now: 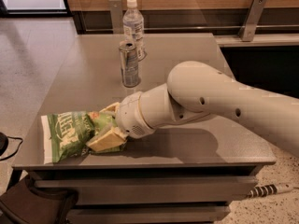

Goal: Pick green jalapeno chip bag

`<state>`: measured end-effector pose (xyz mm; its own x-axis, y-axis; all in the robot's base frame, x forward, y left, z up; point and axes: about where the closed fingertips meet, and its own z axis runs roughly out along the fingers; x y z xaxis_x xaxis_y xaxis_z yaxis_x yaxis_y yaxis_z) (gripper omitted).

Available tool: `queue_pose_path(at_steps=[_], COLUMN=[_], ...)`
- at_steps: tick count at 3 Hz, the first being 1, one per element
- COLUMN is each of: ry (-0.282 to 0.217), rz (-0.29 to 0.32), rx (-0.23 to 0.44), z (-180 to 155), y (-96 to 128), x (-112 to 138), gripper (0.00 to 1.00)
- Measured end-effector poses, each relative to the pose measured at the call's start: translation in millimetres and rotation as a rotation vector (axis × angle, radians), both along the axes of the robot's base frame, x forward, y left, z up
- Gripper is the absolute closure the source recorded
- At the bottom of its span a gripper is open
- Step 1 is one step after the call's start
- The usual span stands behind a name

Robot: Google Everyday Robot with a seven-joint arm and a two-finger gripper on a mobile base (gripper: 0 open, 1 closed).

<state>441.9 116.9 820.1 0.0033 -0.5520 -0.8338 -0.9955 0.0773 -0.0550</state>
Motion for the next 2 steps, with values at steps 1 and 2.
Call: queue_pose_path(at_steps=[1,2], ry=[0.0,0.0], rz=[0.0,0.0], rx=[0.0,0.0], z=[0.4,0.4], y=[0.0,0.0], x=[0.0,0.0], gripper=[1.0,1.0])
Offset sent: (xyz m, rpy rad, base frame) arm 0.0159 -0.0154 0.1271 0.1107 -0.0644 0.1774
